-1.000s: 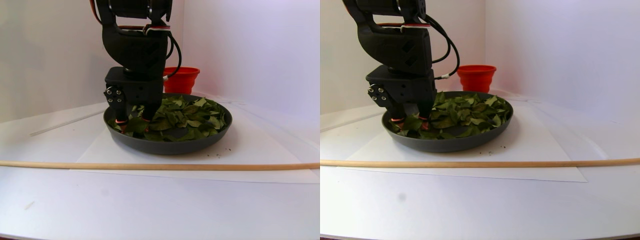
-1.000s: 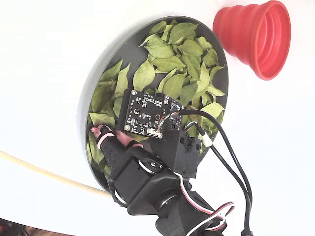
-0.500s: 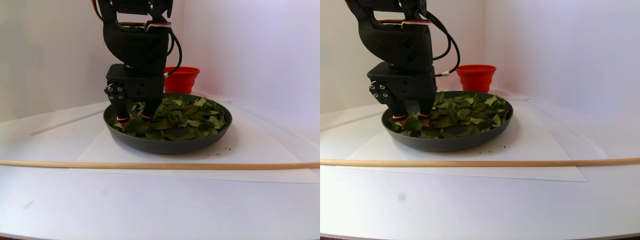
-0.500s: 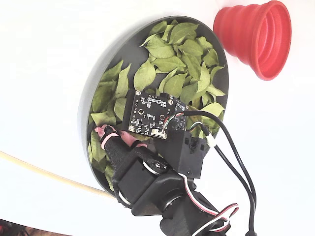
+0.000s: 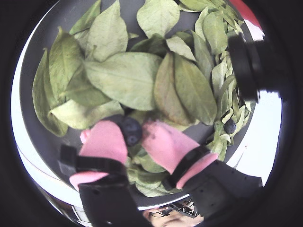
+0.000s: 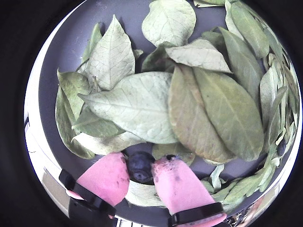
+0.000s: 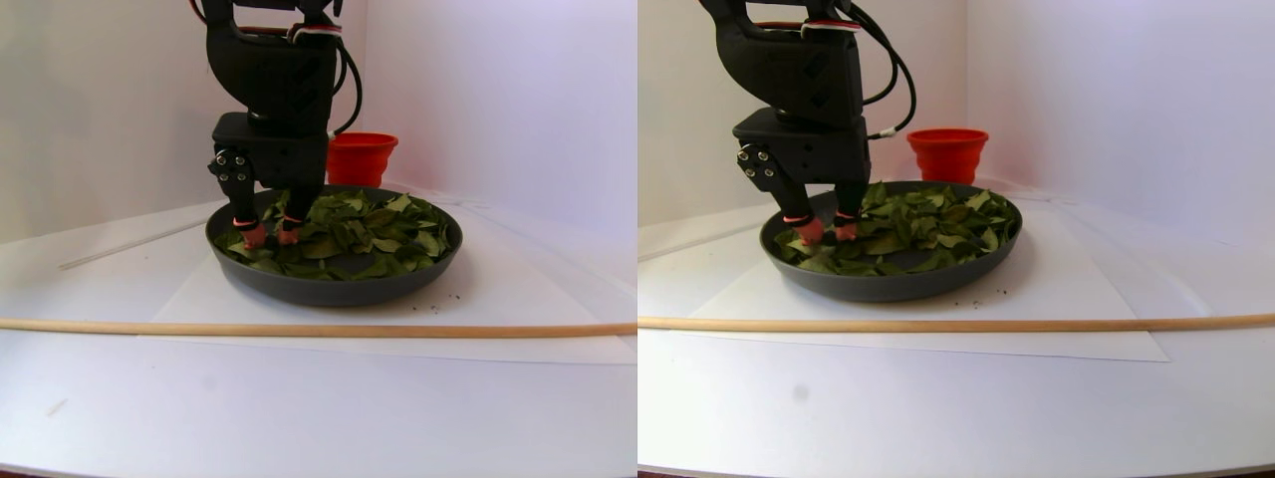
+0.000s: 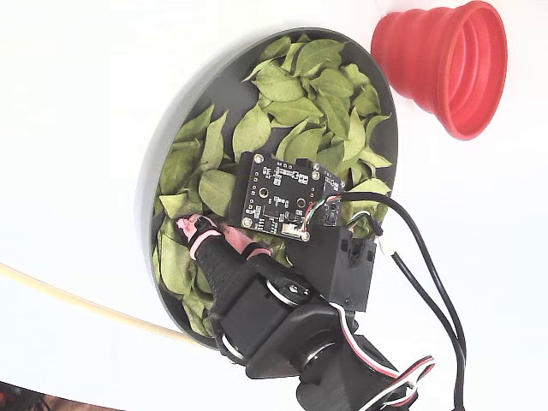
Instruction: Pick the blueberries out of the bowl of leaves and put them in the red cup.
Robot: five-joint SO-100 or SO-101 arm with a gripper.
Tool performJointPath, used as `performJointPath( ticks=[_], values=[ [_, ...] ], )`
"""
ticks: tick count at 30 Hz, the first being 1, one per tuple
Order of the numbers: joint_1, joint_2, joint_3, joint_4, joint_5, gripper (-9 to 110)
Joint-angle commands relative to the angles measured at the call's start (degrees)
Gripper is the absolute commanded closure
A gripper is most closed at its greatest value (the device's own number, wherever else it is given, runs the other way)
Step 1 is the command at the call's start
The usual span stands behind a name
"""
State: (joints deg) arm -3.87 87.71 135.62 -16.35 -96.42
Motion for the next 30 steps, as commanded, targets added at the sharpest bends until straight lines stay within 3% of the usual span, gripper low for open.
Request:
performJointPath(
  ticks=[1, 30],
  values=[
    [0.7, 5.7, 0.4, 0.4, -0.8, 93],
    [5.1, 17.1, 0.6, 5.3, -3.3, 92]
  ],
)
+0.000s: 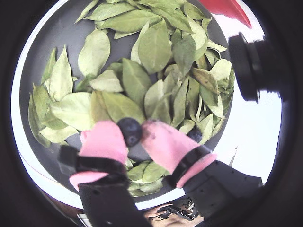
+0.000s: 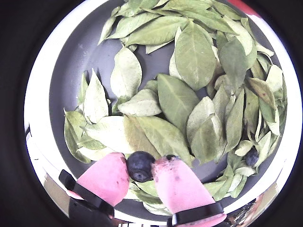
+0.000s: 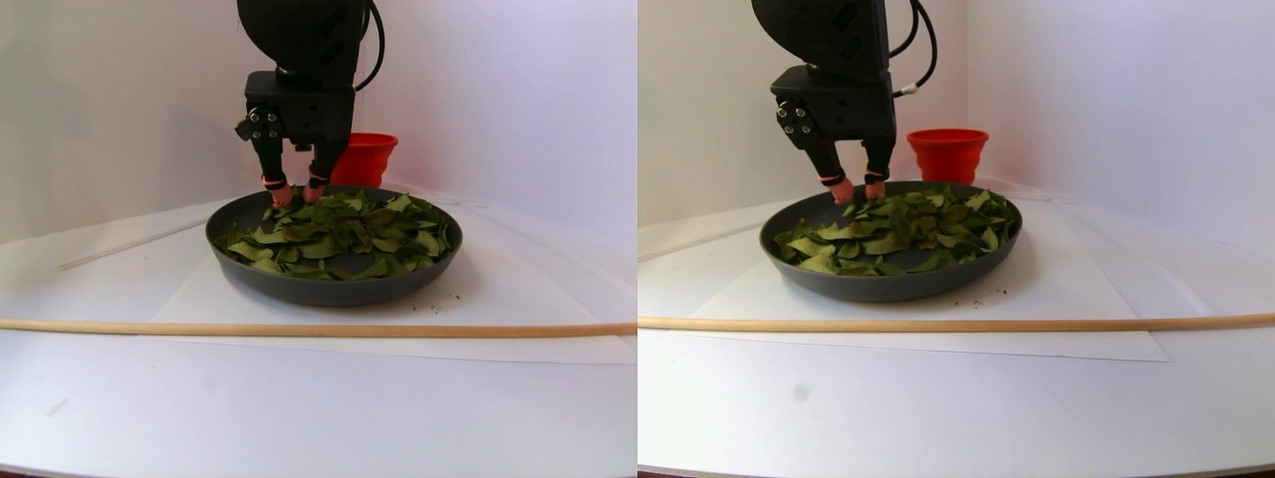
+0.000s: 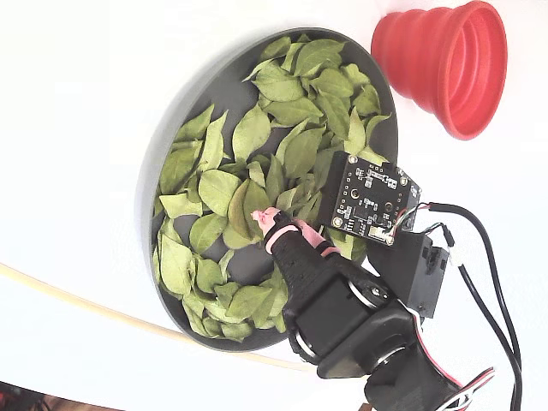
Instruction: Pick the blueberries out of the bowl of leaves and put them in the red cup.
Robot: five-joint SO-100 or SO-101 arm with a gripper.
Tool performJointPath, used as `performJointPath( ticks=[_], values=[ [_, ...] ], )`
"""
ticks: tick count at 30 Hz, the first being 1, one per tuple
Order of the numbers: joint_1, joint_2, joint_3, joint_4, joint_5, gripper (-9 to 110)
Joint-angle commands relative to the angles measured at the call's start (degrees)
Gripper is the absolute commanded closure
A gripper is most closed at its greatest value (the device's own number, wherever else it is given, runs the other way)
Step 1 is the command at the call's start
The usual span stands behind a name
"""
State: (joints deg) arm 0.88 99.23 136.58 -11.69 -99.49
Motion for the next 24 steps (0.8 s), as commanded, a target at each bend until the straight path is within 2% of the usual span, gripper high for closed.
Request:
performJointPath(
  ticks=[1, 24],
  values=[
    [0.4, 5.9, -0.4, 0.7, -0.3, 92],
    [3.6, 12.8, -3.0, 2.9, -1.5, 92]
  ],
)
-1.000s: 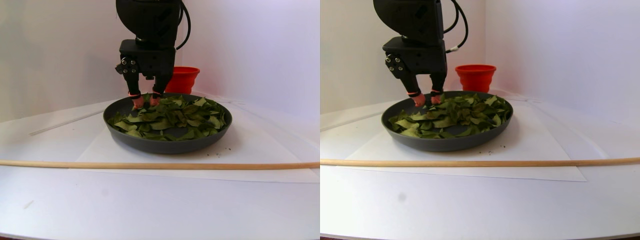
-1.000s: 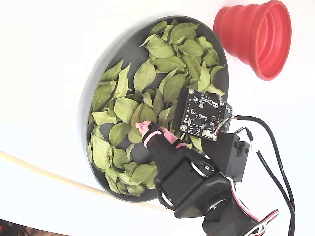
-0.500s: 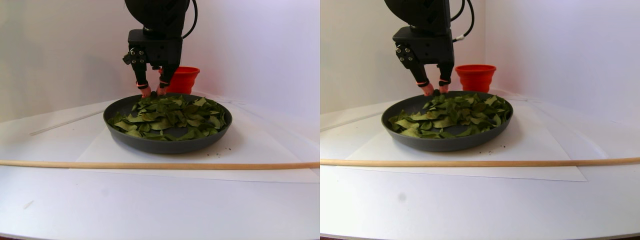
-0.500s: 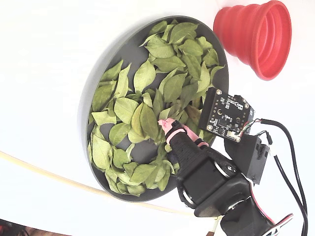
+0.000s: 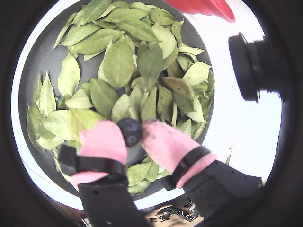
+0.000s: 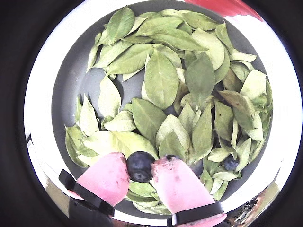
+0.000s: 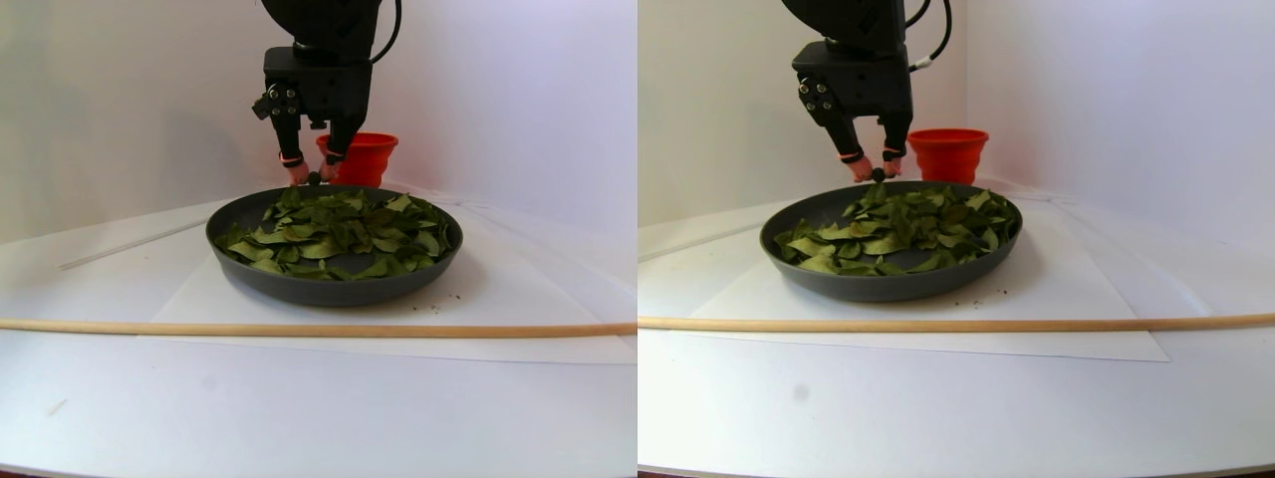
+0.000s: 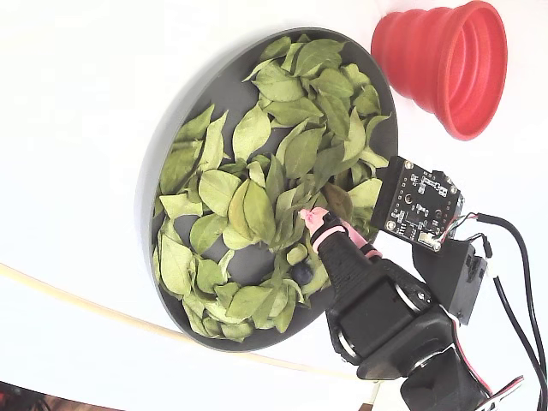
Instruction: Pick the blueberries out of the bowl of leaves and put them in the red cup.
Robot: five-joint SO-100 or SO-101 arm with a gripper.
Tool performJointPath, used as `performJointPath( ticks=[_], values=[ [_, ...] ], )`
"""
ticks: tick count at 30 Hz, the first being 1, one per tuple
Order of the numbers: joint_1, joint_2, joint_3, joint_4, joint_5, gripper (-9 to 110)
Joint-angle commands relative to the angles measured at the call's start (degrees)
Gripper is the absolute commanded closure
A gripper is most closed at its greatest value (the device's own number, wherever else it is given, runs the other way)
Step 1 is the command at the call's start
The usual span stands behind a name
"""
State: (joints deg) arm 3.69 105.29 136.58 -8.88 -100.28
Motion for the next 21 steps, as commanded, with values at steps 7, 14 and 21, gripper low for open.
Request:
performJointPath(
  ticks=[7, 14, 21],
  values=[
    [1.9, 6.9, -5.8, 0.1, -0.8, 92],
    [2.5, 6.9, -7.6, -1.7, -1.0, 92],
    [3.0, 5.6, -11.2, -2.2, -0.3, 92]
  ],
)
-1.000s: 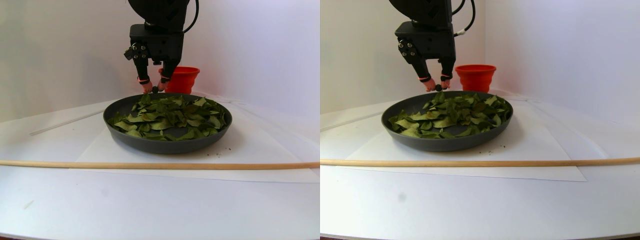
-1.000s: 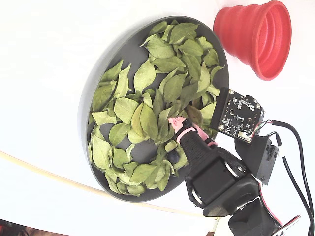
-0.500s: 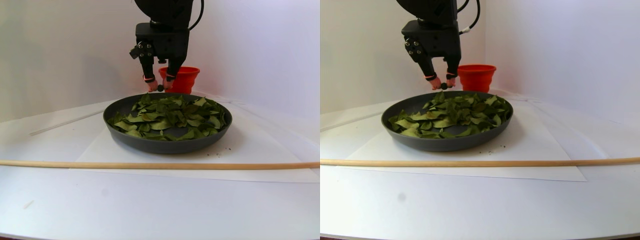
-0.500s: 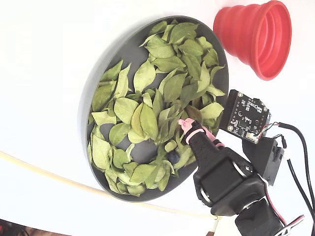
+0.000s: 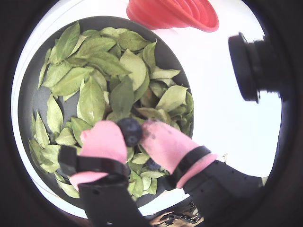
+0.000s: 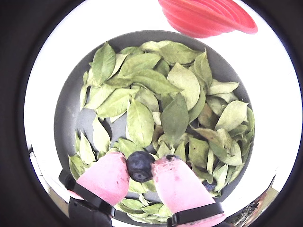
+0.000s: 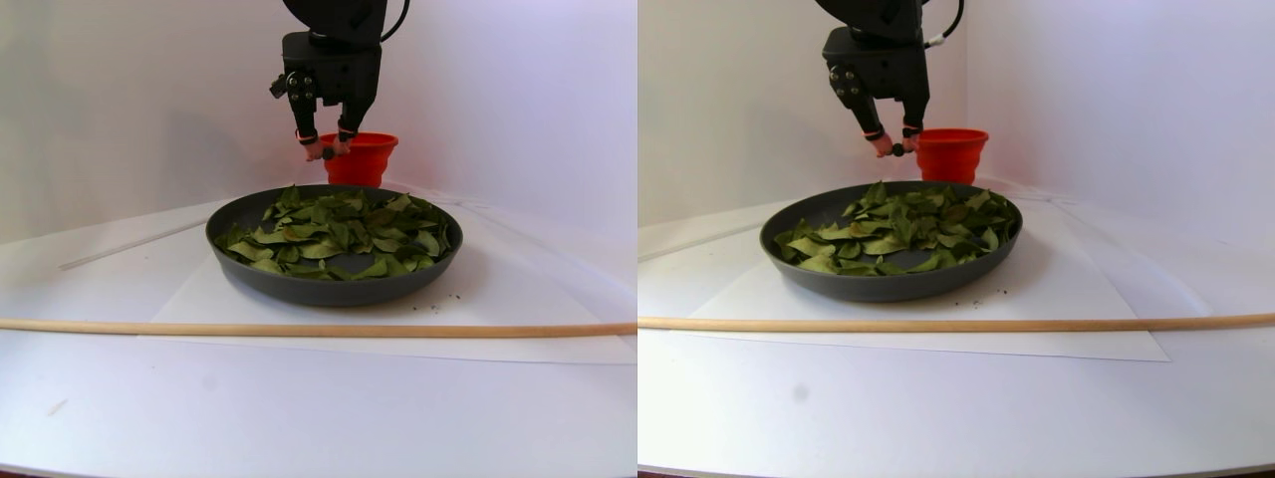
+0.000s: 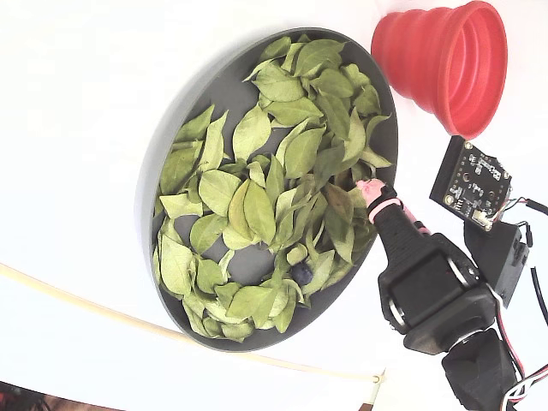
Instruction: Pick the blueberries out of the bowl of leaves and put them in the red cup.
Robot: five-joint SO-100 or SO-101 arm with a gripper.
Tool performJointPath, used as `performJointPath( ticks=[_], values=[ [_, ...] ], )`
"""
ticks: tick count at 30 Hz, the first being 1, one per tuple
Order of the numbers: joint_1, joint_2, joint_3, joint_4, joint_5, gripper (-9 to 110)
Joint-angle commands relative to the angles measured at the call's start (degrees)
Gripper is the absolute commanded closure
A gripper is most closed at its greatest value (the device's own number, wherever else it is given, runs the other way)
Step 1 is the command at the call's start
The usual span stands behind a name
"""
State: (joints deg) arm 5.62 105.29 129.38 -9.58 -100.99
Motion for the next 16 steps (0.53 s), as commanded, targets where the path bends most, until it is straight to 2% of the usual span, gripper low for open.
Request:
performJointPath(
  ticks=[1, 16],
  values=[
    [1.1, 5.4, -4.4, -1.8, 0.4, 92],
    [2.1, 0.4, -11.7, -3.7, -0.2, 92]
  ],
)
